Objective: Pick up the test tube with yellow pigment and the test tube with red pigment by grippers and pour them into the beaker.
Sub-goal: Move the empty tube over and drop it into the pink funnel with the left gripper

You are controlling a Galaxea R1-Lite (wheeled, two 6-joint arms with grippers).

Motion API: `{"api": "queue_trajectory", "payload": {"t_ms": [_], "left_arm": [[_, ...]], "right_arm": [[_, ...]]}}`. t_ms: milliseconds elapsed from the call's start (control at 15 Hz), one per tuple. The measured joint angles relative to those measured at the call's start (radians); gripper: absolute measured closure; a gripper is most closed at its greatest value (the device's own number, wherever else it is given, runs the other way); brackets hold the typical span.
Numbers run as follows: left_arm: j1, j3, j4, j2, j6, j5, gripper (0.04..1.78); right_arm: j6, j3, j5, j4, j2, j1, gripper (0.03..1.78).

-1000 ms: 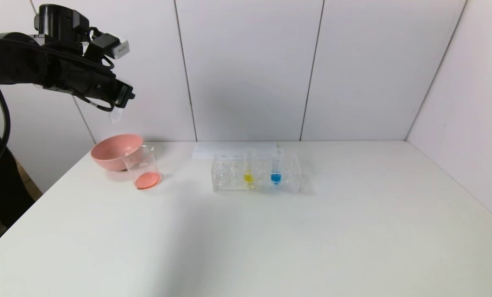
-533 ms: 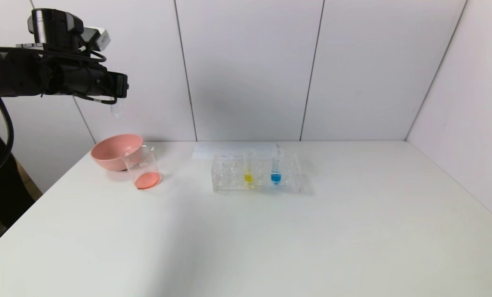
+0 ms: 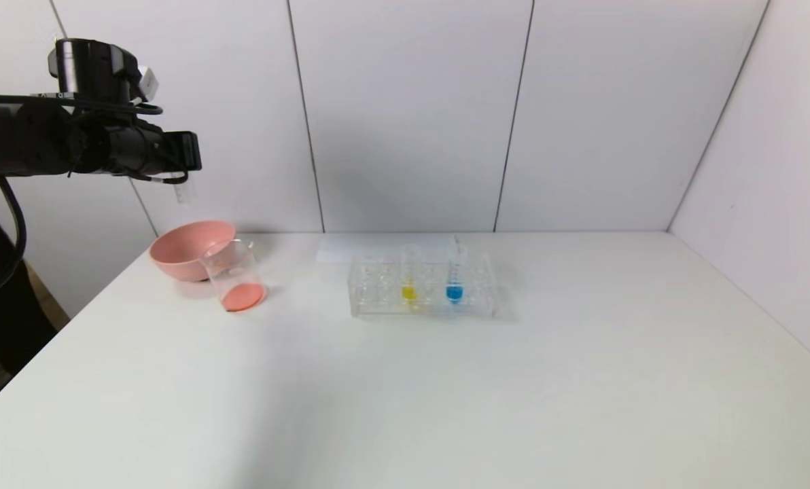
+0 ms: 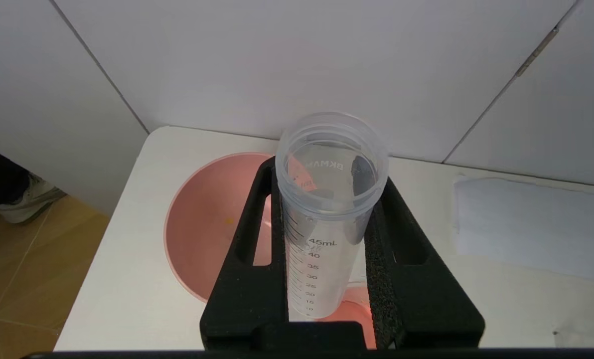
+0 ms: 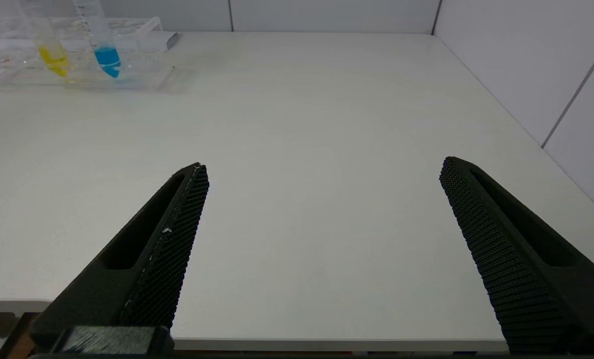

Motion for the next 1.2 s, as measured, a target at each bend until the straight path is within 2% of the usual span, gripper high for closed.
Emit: {"api": "queue_trajectory", "payload": {"t_ms": [267,667,1200], "left_arm": [[0.025,0.046,-0.149,0.048,-0.015,-0.009,1.37],[0.039,0.054,-0.153,0.133,-0.02,-0.011,1.37],[0.079,0.048,-0.232,0.23,-0.007,-0.012,1.37]], "right_arm": [[-0.001,0.0,0.0,0.0,0.0,0.0,0.11],[0.0,0.0,0.0,0.0,0.0,0.0,0.11],[0.0,0.0,0.0,0.0,0.0,0.0,0.11]]}}
